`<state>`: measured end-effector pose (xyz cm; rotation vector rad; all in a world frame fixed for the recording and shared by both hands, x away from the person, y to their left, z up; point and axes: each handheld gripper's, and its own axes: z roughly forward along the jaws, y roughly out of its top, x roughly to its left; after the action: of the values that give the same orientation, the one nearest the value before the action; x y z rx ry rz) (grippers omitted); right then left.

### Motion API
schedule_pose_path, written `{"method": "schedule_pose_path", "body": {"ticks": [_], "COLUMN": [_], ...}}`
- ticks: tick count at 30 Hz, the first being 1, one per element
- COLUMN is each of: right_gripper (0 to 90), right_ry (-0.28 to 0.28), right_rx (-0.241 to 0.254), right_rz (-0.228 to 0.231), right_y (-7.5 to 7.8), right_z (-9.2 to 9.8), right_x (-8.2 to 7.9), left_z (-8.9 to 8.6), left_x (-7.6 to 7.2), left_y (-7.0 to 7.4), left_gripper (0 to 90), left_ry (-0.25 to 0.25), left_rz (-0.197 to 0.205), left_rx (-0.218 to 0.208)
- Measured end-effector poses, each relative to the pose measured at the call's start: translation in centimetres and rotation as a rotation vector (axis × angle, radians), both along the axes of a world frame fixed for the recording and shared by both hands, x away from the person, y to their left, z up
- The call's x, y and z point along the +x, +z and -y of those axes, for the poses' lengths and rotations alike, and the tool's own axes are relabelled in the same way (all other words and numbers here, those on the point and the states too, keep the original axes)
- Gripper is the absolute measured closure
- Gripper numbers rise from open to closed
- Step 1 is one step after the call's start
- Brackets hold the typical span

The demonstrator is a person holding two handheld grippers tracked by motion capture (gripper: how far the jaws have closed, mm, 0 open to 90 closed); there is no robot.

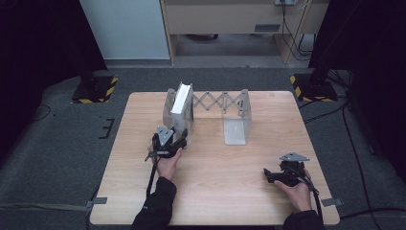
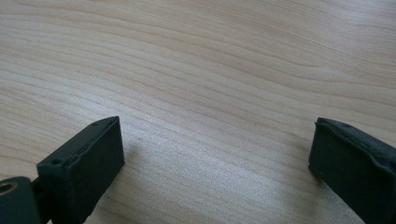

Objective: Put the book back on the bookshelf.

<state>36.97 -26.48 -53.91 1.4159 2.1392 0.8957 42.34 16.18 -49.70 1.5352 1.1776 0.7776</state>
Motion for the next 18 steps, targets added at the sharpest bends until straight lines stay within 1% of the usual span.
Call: {"method": "schedule_pose_path", "body": {"ticks": [3,7,10,11,13,18], "right_gripper": [3.6,3.6,3.6,3.6,3.6,3.6], "right_ry": [0.000,0.000,0.002,0.003,0.004,0.004], "right_rx": [0.000,-0.001,-0.001,0.000,0.000,0.000], "right_rz": [0.001,0.000,-0.001,-0.001,-0.002,-0.002], "right_y": [0.0,0.0,0.0,0.0,0.0,0.0], "right_z": [0.0,0.0,0.0,0.0,0.0,0.0], "right_x": [0.0,0.0,0.0,0.0,0.0,0.0], "left_z": [0.3,1.2,2.0,2.2,2.4,2.4], "left_x": [0.0,0.3,0.9,1.1,1.4,1.8], "left_y": [0.1,0.5,0.5,0.4,0.3,0.4], "left_gripper": [49.5,49.7,48.7,48.3,46.9,45.0], "left_ry": [0.021,0.042,0.049,0.051,0.042,0.020], "left_rz": [-0.010,-0.034,-0.038,-0.033,-0.035,-0.052], "left_rx": [0.001,0.025,0.018,0.008,-0.001,-0.006]}}
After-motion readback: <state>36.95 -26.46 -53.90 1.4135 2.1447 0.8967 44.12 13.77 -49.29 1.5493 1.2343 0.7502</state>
